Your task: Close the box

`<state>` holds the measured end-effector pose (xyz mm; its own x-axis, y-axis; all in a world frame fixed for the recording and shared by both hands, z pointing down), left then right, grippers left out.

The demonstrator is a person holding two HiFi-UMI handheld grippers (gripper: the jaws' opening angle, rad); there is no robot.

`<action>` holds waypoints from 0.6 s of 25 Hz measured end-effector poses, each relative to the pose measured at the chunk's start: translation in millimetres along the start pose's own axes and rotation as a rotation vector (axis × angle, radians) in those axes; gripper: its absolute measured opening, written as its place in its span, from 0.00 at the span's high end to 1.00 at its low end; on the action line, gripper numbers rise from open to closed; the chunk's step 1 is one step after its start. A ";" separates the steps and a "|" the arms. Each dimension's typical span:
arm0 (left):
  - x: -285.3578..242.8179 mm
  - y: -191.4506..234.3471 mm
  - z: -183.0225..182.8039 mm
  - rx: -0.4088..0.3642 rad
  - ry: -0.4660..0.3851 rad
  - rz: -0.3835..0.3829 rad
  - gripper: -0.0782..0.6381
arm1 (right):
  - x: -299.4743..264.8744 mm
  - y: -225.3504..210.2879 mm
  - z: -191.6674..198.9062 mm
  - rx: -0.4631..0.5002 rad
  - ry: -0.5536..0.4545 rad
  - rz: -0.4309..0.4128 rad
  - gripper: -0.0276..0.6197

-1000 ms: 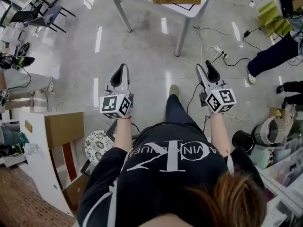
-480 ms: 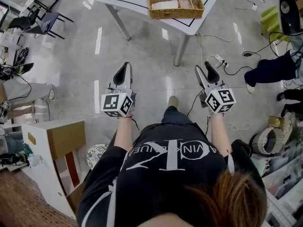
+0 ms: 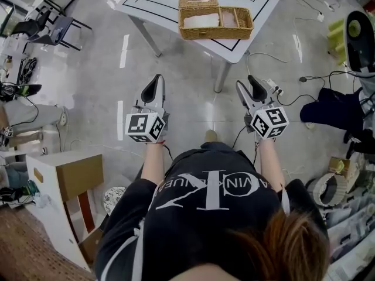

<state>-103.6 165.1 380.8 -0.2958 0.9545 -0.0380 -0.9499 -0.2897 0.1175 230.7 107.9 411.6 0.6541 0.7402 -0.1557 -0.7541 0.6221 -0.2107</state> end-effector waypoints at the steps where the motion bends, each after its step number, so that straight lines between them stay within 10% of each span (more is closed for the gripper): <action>1: -7.4 -1.6 -0.8 -0.003 -0.004 0.003 0.88 | -3.9 -5.1 -1.2 0.002 0.001 -0.006 0.67; 15: -58.9 -4.8 -9.3 -0.008 0.008 0.016 0.88 | -24.4 -43.5 -8.2 -0.019 0.008 -0.008 0.67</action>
<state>-82.6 109.6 373.3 -0.3121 0.9490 -0.0441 -0.9457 -0.3059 0.1101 248.0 60.7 416.6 0.6604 0.7331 -0.1622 -0.7478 0.6227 -0.2304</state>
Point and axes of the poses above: the fingertips, and each gripper's own axes: x backward along the fingers, y to its left, z out of its underside, the point moved 8 cm from there along x, backward along the fingers, and after that the axes turned 2 degrees about z, right-handed, at the moved point
